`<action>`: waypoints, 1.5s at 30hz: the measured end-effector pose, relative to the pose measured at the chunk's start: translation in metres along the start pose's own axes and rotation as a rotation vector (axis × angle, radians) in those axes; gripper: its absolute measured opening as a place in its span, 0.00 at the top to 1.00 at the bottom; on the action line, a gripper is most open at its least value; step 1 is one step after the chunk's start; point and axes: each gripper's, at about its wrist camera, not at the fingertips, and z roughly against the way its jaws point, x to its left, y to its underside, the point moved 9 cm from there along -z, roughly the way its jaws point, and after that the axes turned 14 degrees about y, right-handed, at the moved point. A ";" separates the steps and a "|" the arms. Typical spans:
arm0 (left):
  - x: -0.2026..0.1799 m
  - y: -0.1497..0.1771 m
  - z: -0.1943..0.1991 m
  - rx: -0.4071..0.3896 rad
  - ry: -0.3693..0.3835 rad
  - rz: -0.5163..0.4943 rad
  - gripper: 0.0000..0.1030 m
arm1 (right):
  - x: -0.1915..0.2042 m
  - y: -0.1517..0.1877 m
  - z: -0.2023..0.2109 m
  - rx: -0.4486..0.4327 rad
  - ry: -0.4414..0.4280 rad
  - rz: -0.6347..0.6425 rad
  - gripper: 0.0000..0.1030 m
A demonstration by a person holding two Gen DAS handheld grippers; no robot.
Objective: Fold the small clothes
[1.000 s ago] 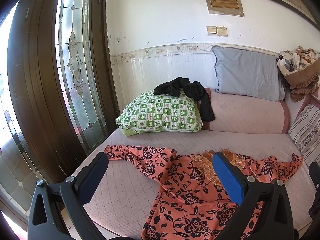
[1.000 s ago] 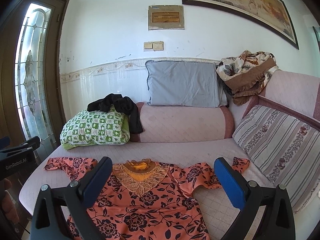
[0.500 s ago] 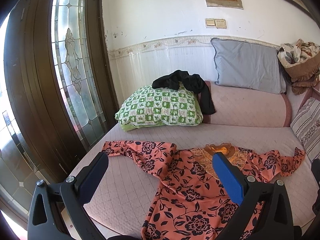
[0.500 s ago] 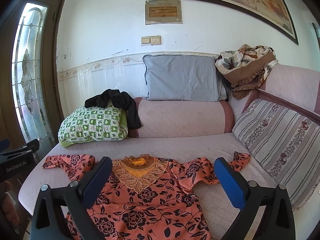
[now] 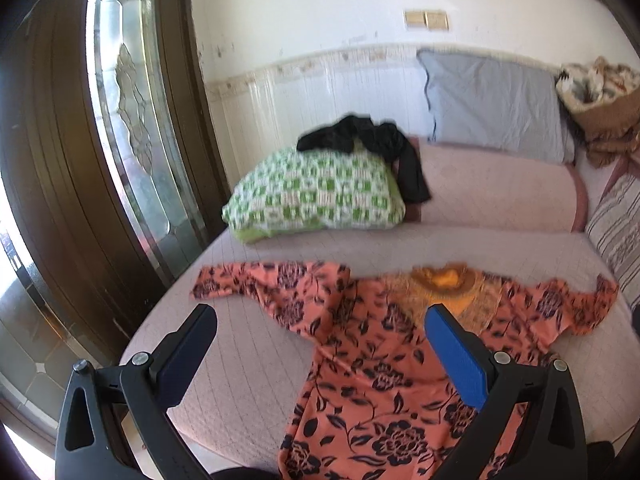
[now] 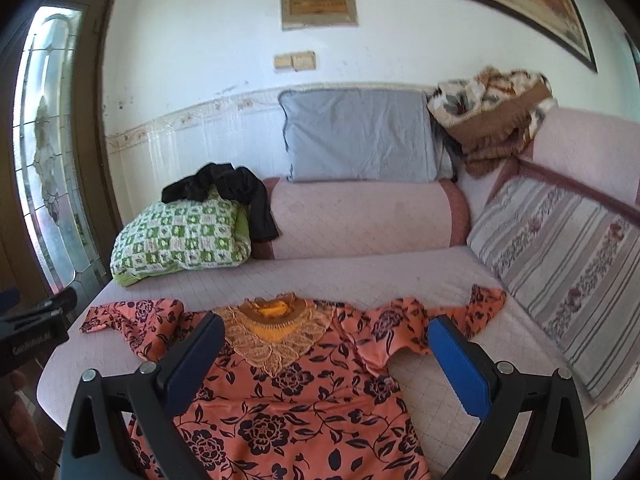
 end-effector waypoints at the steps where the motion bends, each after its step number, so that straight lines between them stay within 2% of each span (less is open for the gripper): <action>1: 0.001 0.004 -0.005 0.013 -0.001 0.002 0.00 | -0.003 0.004 -0.006 0.020 -0.003 -0.020 0.00; 6: 0.000 0.007 -0.017 0.027 -0.003 0.001 0.00 | -0.017 0.010 -0.027 0.076 -0.002 -0.092 0.00; 11: -0.001 0.003 -0.018 0.016 -0.003 -0.002 0.00 | -0.013 0.009 -0.028 0.059 0.011 -0.065 0.00; 16: -0.002 0.008 -0.031 0.037 0.003 -0.014 0.00 | -0.011 0.019 -0.041 0.083 0.010 -0.051 0.00; 18: -0.003 0.018 -0.048 0.069 0.033 -0.018 0.00 | -0.016 0.025 -0.055 0.098 -0.018 -0.066 0.00; 20: -0.004 0.041 -0.080 0.178 0.096 -0.003 0.00 | -0.028 0.034 -0.080 0.119 -0.077 -0.105 0.00; 22: -0.001 0.073 -0.112 0.287 0.151 0.030 0.00 | -0.056 0.052 -0.119 0.195 -0.114 -0.222 0.00; 24: 0.008 0.108 -0.137 0.382 0.121 0.048 0.00 | -0.096 0.074 -0.165 0.286 -0.135 -0.377 0.00; 25: 0.013 0.125 -0.148 0.423 0.104 0.058 0.00 | -0.120 0.085 -0.186 0.332 -0.110 -0.461 0.00; 26: 0.017 0.138 -0.155 0.449 0.094 0.065 0.00 | -0.149 0.099 -0.211 0.384 -0.096 -0.593 0.00; 29: 0.024 0.167 -0.170 0.496 0.057 0.052 0.00 | -0.208 0.126 -0.264 0.484 -0.141 -0.966 0.04; 32: 0.022 0.186 -0.182 0.527 0.032 0.016 0.00 | -0.235 0.126 -0.302 0.488 -0.188 -1.146 0.10; 34: 0.021 0.203 -0.189 0.573 0.033 0.017 0.00 | -0.249 0.122 -0.325 0.477 -0.147 -1.177 0.14; 37: 0.022 0.206 -0.189 0.540 0.034 0.069 0.00 | -0.258 0.120 -0.361 0.507 -0.112 -1.192 0.18; 40: 0.021 0.208 -0.192 0.535 0.030 0.077 0.00 | -0.254 0.122 -0.397 0.575 -0.031 -1.113 0.18; 43: 0.020 0.209 -0.195 0.542 0.023 0.091 0.00 | -0.249 0.104 -0.414 0.554 0.030 -1.015 0.18; 44: 0.020 0.208 -0.195 0.548 0.019 0.100 0.00 | -0.248 0.100 -0.419 0.548 0.044 -0.992 0.23; 45: 0.020 0.208 -0.195 0.552 0.015 0.105 0.00 | -0.248 0.098 -0.425 0.547 0.067 -0.959 0.40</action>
